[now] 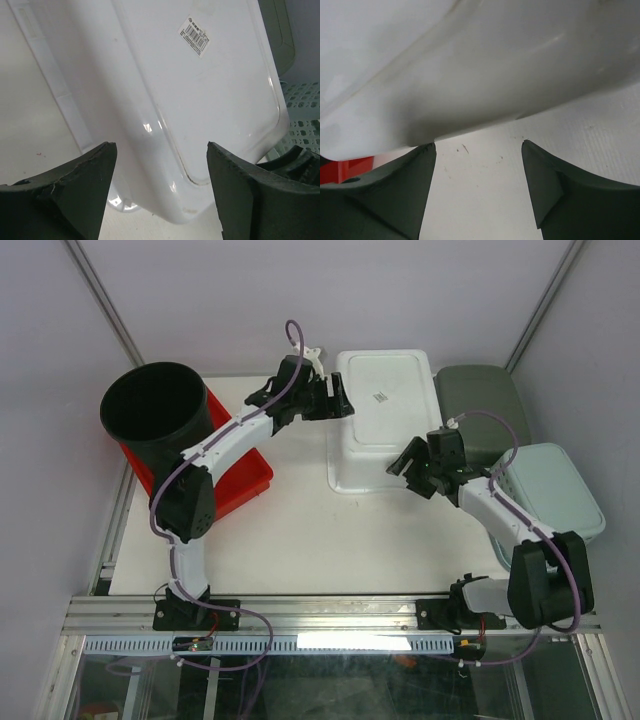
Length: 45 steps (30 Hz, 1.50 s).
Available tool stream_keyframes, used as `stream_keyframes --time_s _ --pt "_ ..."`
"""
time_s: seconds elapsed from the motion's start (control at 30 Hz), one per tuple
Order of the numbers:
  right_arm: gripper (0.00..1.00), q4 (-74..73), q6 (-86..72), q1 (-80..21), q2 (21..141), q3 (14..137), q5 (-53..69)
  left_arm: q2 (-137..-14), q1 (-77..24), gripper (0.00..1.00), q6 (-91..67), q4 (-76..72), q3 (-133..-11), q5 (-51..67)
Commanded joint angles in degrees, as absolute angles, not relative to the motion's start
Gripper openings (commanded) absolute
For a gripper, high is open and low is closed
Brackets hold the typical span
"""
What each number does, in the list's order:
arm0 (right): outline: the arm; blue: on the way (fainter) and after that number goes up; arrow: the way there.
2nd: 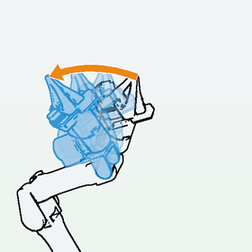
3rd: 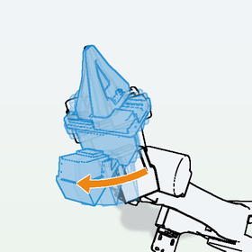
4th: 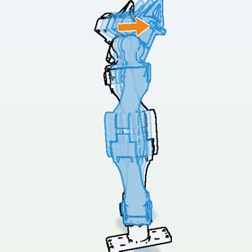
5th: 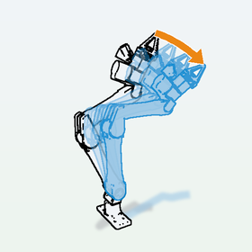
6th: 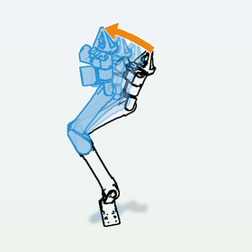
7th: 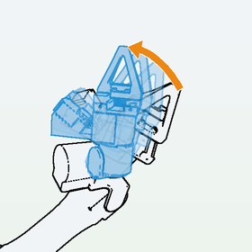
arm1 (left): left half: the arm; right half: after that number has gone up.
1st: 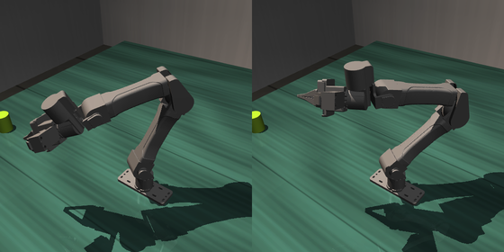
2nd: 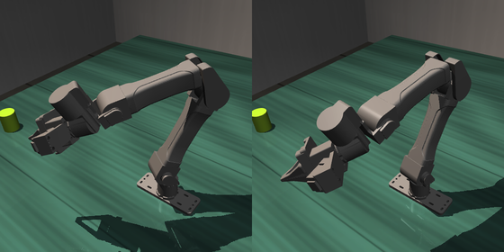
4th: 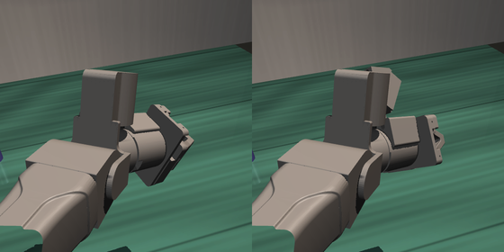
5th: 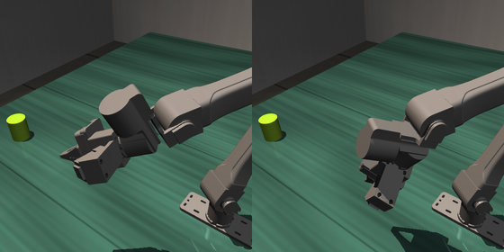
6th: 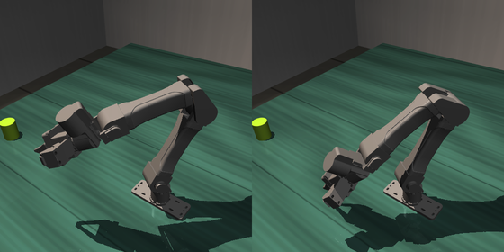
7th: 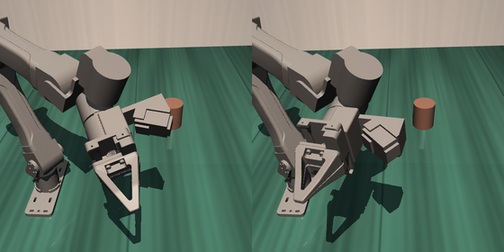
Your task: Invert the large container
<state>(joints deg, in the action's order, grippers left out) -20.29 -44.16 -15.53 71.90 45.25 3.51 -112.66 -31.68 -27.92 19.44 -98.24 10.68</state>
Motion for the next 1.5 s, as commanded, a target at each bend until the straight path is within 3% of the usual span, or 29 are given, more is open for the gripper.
stream_keyframes --time_s 0.0,0.4,0.83,1.13,1.3,1.47 --pt "0.73 -11.54 -46.57 -15.87 76.38 48.44 1.2 -103.78 -30.21 0.75 -25.08 22.15 -99.19 7.59" --pt "0.73 -13.44 -44.41 -15.46 71.78 47.55 -2.93 -90.11 -24.23 0.83 -24.52 25.1 -86.83 2.91" --pt "0.75 -28.24 -31.07 -11.95 61.45 52.67 -4.14 -81.36 -22.41 0.85 -20.3 29.9 -87.8 3.57" --pt "0.67 -17.62 -27.71 -12.3 61.35 56.03 9.99 -73.53 -22.46 0.94 -16.61 32.68 -90.38 -0.76" --pt "0.58 -12.89 -26.37 -19.59 66.78 61.66 16.31 -71.04 -22.41 0.98 -14.67 35.31 -91.27 -7.11" --pt "0.49 -21.04 -28.71 -33.5 81.97 73.69 9.27 -68.36 -22.29 0.98 -19.48 37.24 -90.15 -11.16"
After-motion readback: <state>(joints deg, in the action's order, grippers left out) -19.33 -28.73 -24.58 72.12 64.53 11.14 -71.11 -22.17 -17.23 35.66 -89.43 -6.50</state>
